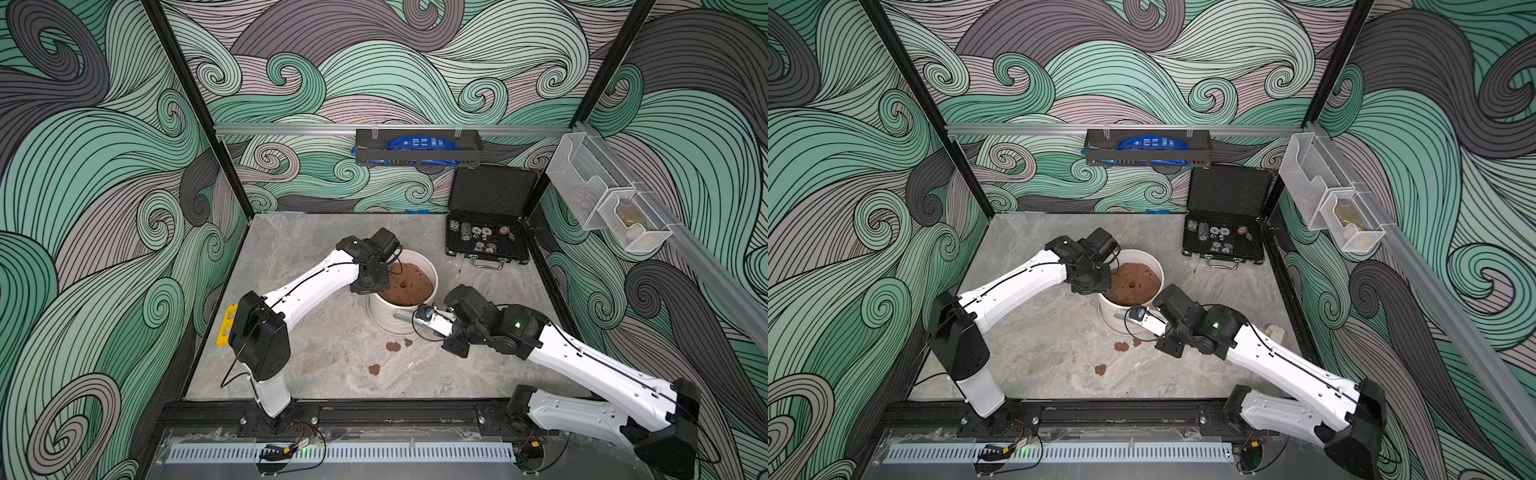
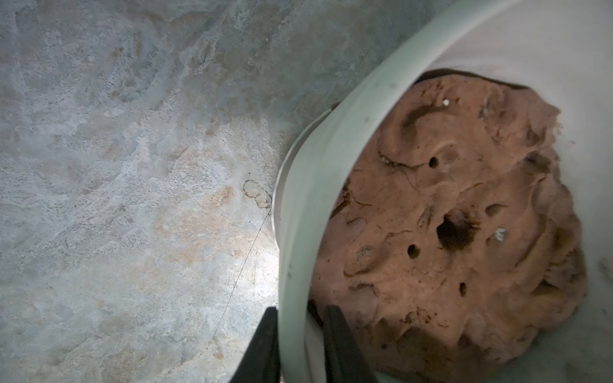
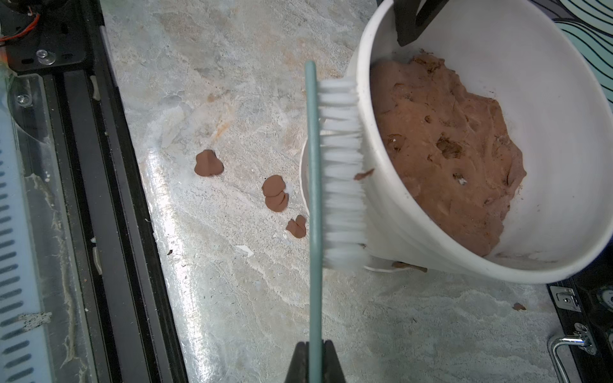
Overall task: Scrub the dried mud off the ceramic pot
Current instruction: Rotate the pot on the tray.
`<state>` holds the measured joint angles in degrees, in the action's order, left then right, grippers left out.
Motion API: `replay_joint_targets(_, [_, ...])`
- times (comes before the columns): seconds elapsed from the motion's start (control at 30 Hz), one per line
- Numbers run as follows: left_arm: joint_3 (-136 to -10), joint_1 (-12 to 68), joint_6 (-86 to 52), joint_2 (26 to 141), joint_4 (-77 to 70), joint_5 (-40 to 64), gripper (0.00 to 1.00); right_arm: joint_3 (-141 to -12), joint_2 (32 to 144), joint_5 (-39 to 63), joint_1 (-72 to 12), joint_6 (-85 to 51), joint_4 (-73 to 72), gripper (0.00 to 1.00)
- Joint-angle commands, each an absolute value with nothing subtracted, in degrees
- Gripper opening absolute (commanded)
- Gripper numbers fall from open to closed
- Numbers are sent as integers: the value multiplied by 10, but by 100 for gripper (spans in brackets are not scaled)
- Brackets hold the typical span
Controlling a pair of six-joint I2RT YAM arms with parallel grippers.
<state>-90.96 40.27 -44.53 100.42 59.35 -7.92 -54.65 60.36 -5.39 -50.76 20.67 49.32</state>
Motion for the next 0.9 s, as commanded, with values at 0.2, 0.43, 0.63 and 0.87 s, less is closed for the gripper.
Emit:
replay_joint_targets(0.2, [-952, 406, -435, 1040, 639, -108, 13, -508, 595, -21, -507, 206, 449, 0])
replay_joint_targets(0.43, [-985, 403, -392, 1068, 643, -118, 8, -500, 607, -35, -515, 215, 435, 0])
replay_joint_targets(0.63, [-1018, 392, -292, 1098, 625, -110, 2, -510, 639, -52, -524, 227, 420, 0])
replay_joint_targets(0.87, [-1019, 366, -165, 1103, 582, -65, 1, -509, 657, -63, -524, 241, 409, 0])
